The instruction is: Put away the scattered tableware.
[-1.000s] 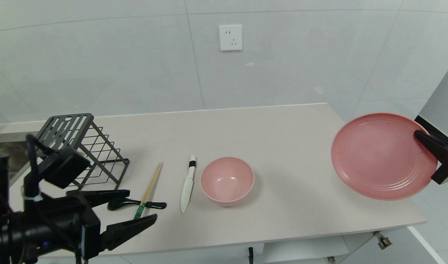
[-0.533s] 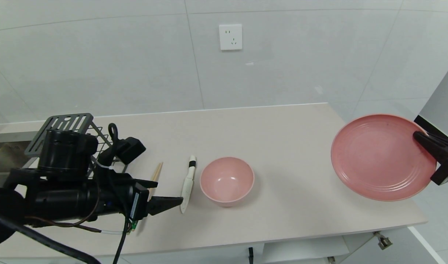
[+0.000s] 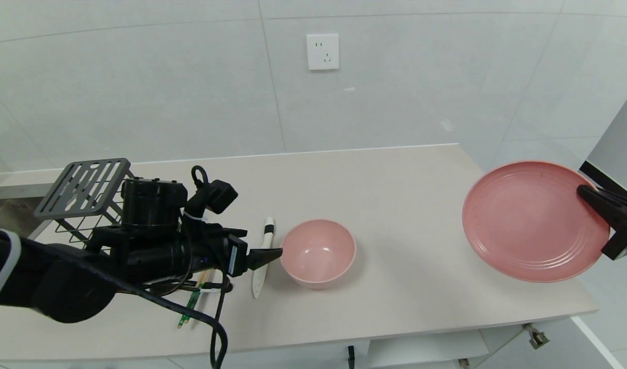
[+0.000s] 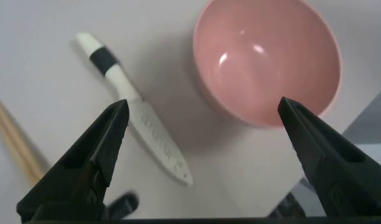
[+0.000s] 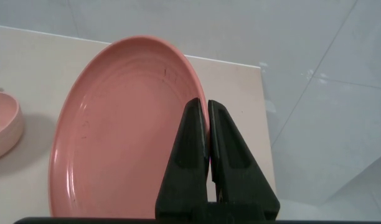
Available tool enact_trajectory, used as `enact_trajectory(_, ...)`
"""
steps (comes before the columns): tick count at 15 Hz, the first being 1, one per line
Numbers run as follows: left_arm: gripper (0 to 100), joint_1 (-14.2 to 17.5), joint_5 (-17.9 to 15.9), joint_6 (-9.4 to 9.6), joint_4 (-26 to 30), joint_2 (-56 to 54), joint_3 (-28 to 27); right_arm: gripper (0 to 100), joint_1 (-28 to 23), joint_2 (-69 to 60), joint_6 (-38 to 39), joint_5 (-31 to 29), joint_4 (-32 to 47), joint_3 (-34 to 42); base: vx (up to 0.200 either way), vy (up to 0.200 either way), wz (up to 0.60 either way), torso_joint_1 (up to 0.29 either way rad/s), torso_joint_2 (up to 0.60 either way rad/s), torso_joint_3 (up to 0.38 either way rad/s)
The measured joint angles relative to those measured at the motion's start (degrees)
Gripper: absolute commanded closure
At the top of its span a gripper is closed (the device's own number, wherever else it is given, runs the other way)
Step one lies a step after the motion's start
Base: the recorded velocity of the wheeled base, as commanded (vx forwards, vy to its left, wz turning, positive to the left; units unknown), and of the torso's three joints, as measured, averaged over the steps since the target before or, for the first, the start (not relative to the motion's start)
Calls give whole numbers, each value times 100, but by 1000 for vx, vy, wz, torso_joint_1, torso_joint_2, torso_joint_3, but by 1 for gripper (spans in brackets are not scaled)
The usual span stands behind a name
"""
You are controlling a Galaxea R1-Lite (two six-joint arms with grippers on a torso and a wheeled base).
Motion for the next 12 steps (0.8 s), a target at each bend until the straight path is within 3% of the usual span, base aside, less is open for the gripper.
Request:
enact_trajectory(2, 0, -197, 27, -333, -296, 251, -149, 100, 0, 12, 0, 2, -2, 11, 0, 0, 0, 0, 0, 0)
enact_trajectory(7, 0, -374, 183, -456, -595, 756, -457, 100, 0, 28, -7, 0, -2, 17, 0, 0, 0, 0, 0, 0)
enact_trajectory(12, 0, -413, 356, -898, -1046, 1130, -496, 100, 0, 30, -10, 2, -2, 26, 0, 0, 0, 0, 0, 0)
